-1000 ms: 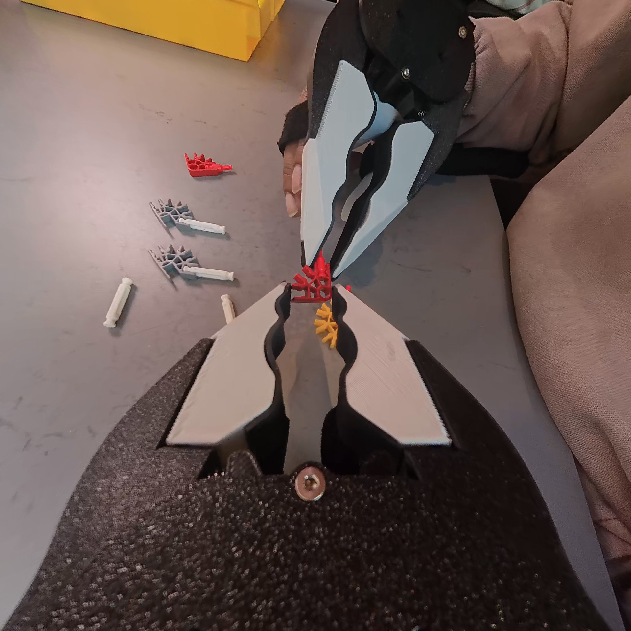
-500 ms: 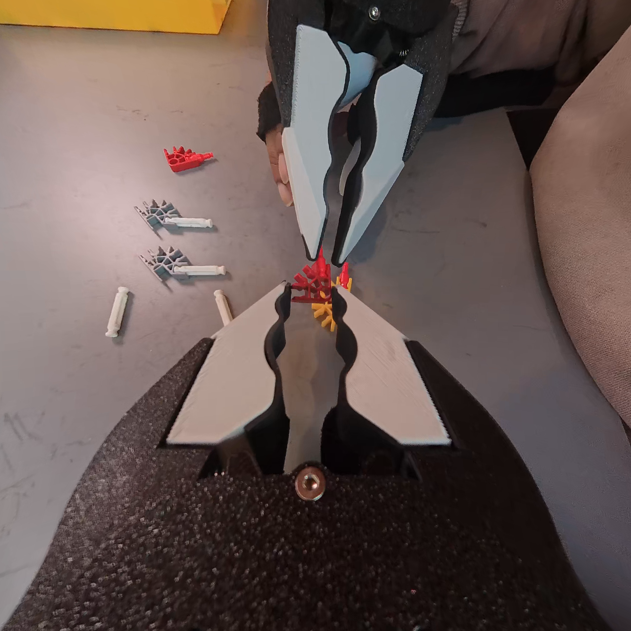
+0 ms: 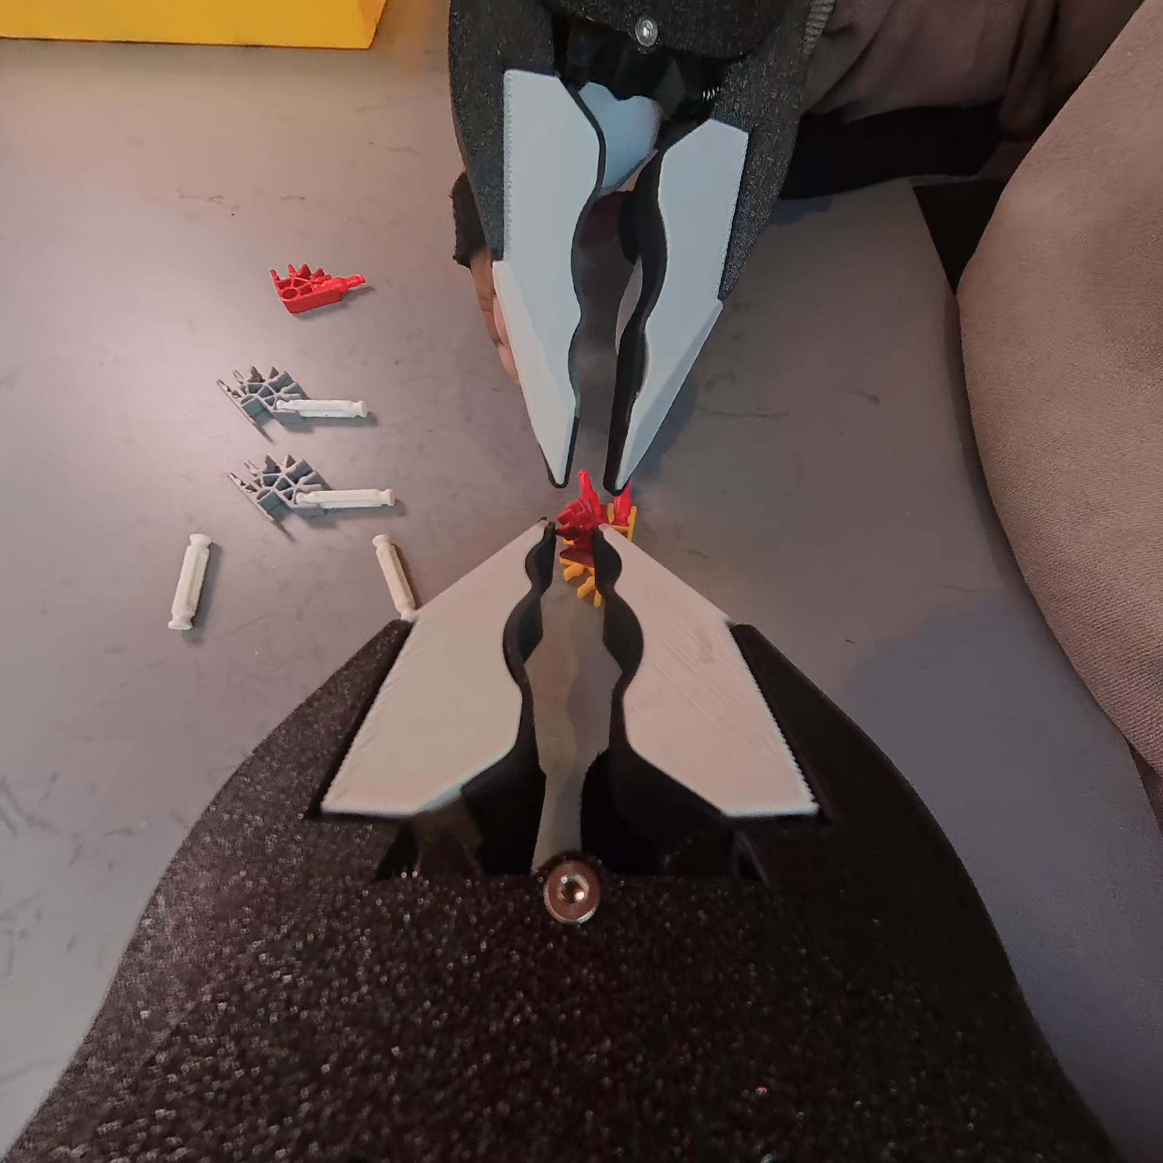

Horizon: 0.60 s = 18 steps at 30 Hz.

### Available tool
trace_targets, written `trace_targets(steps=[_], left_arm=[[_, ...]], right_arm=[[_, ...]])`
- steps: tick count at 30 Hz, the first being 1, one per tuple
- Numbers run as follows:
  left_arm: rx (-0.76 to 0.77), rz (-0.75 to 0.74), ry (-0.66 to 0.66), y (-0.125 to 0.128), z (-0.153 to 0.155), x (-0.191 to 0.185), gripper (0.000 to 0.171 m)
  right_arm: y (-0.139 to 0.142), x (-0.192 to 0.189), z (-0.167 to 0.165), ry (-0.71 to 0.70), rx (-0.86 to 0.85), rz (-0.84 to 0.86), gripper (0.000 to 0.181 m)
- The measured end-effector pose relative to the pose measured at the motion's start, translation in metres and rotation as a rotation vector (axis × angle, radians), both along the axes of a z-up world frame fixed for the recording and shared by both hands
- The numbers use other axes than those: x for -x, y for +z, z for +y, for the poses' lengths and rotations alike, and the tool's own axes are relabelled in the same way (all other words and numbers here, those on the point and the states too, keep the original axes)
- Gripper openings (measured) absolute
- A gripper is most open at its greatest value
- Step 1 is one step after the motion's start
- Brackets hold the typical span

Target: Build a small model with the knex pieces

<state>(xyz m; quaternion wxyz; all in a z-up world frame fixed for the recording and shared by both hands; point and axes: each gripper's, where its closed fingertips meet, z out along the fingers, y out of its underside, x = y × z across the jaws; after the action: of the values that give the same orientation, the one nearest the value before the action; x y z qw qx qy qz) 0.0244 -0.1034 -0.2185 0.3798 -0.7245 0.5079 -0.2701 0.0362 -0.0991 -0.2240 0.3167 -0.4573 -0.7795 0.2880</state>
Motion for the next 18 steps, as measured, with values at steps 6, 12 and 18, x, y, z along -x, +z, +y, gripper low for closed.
trace_targets(steps=[6,12,18], left_arm=[[0.010,-0.003,0.004,0.000,0.001,0.000,0.011],[0.011,-0.006,0.017,0.000,0.003,0.001,0.011],[0.013,-0.055,0.039,0.009,0.007,0.004,0.020]], right_arm=[[-0.007,0.000,0.004,-0.014,0.052,-0.068,0.009],[-0.007,0.001,0.001,0.012,0.050,-0.067,0.001],[0.004,0.001,0.006,-0.050,0.134,-0.037,0.001]])
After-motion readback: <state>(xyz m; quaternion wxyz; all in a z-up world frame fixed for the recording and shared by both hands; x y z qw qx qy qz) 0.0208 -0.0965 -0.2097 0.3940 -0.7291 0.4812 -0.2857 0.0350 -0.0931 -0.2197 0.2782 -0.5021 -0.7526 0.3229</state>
